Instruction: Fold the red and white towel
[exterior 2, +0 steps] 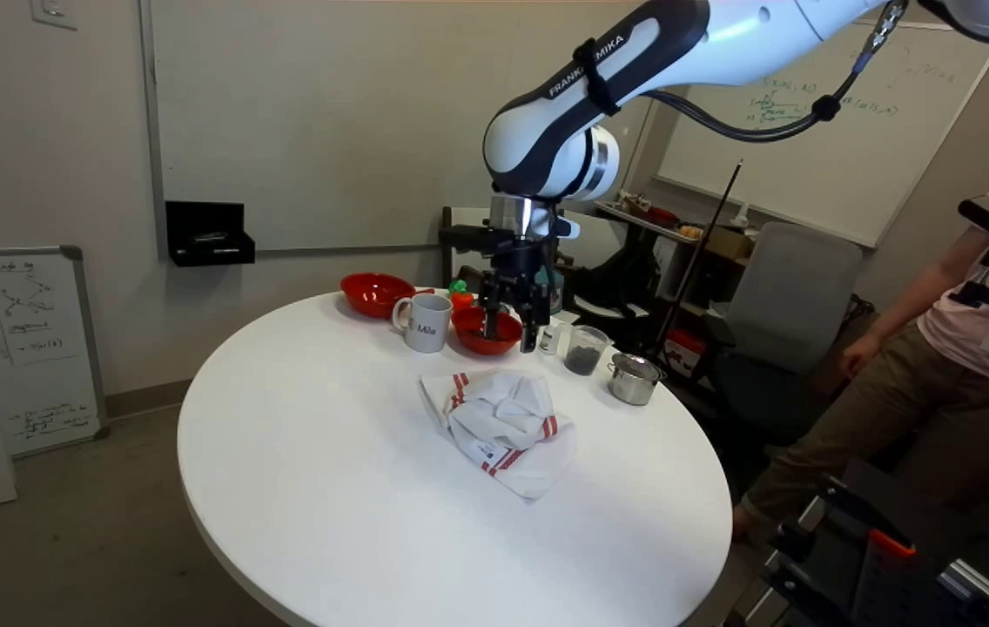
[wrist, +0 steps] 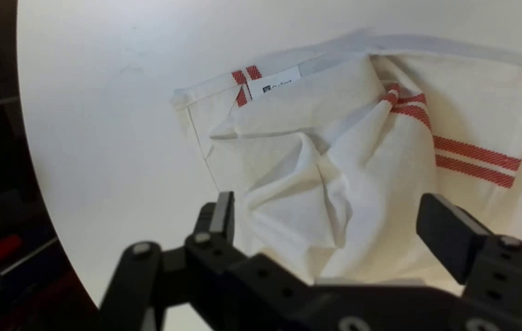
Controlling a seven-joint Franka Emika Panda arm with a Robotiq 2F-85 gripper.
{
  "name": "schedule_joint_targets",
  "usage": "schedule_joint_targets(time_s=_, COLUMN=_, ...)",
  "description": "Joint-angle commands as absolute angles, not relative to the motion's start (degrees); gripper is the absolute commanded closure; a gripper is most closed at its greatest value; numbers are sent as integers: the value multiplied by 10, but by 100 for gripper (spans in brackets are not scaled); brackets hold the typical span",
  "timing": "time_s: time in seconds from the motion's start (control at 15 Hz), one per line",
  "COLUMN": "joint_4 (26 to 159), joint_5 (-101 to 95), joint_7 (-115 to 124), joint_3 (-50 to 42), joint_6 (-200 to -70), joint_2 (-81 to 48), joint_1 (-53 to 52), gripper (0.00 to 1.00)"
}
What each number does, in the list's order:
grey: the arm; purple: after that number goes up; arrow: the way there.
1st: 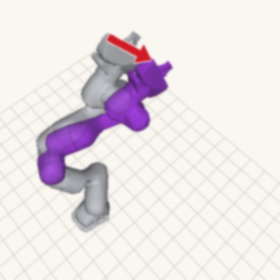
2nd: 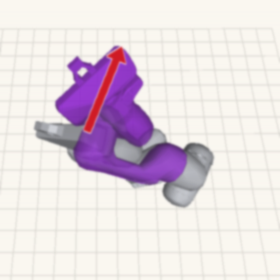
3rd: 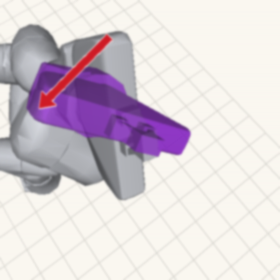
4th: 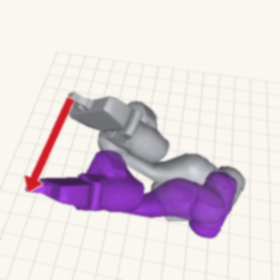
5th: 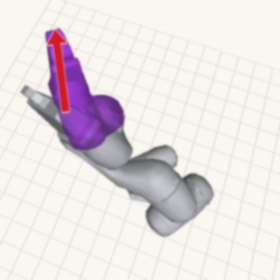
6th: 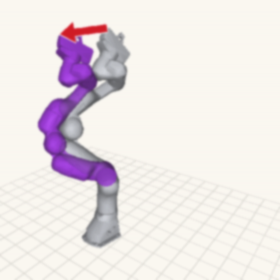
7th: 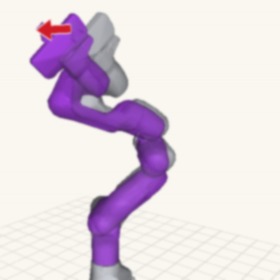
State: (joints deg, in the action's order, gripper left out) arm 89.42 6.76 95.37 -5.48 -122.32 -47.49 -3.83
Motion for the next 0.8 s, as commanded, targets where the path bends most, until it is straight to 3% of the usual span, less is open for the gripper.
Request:
schedule_joint_targets(time_s=0.0, joint_4=926, joint_5=56, joint_7=844, joint_3=-41, joint_6=-1230, joint_2=-437, joint_1=-25, gripper=0)
schedule_joint_targets(time_s=0.6, joint_4=991, joint_5=57, joint_7=573, joint_3=-34, joint_6=-1229, joint_2=-363, joint_1=-20, gripper=0)
schedule_joint_targets(time_s=0.73, joint_4=958, joint_5=69, joint_7=616, joint_3=-48, joint_6=-1223, joint_2=-391, joint_1=-31, gripper=0)
